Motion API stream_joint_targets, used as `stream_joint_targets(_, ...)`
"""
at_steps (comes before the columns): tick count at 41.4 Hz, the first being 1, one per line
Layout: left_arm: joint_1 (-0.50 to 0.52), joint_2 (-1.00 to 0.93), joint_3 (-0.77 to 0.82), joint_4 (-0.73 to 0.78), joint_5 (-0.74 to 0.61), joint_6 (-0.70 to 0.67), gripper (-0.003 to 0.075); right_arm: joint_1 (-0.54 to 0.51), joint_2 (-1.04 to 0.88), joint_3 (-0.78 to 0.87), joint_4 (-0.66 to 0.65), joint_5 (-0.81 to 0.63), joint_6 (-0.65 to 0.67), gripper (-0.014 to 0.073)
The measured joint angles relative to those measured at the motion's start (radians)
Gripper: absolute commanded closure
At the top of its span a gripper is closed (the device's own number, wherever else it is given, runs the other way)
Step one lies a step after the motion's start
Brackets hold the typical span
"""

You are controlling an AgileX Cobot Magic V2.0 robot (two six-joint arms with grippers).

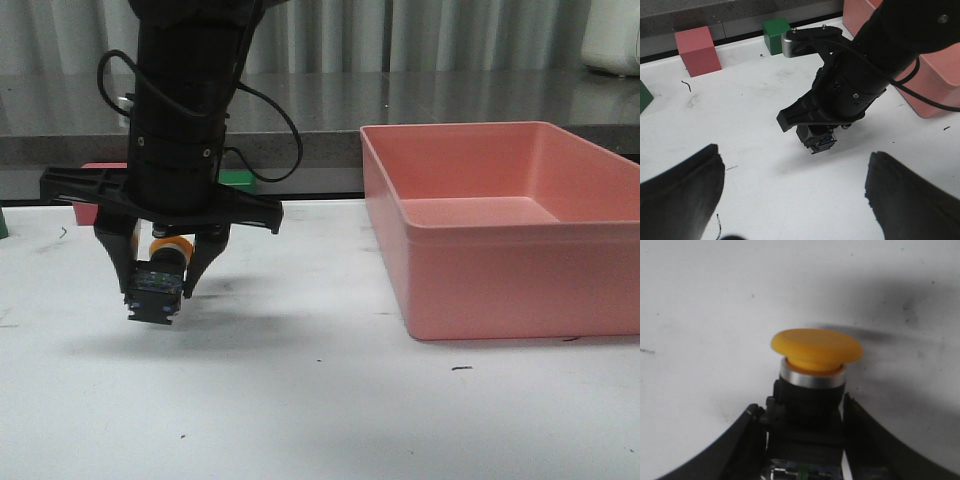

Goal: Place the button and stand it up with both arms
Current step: 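Lift the button out of the bin and carry it toward the left arm, then lower the button onto the table and open the right gripper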

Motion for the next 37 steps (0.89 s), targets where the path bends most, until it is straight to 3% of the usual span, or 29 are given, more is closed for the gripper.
stream_joint_targets(7,0.0,0.0,0.0,0.0,0.0,0.0,0.0155,0.0,0.026,0.0,-0.002,0.006,0.03,0.0287)
stream_joint_targets(16,0.0,0.0,0.0,0.0,0.0,0.0,0.0155,0.0,0.038,-0.002,-0.002,0.017,0.034,0.0126)
stream_joint_targets(27,0.0,0.0,0.0,0.0,0.0,0.0,0.0155,0.0,0.023,-0.018,-0.012,0.04,0.022,0.012)
stream_joint_targets(37,0.0,0.0,0.0,0.0,0.0,0.0,0.0155,0.0,-0.122,-0.017,-0.128,0.147,-0.116,0.012)
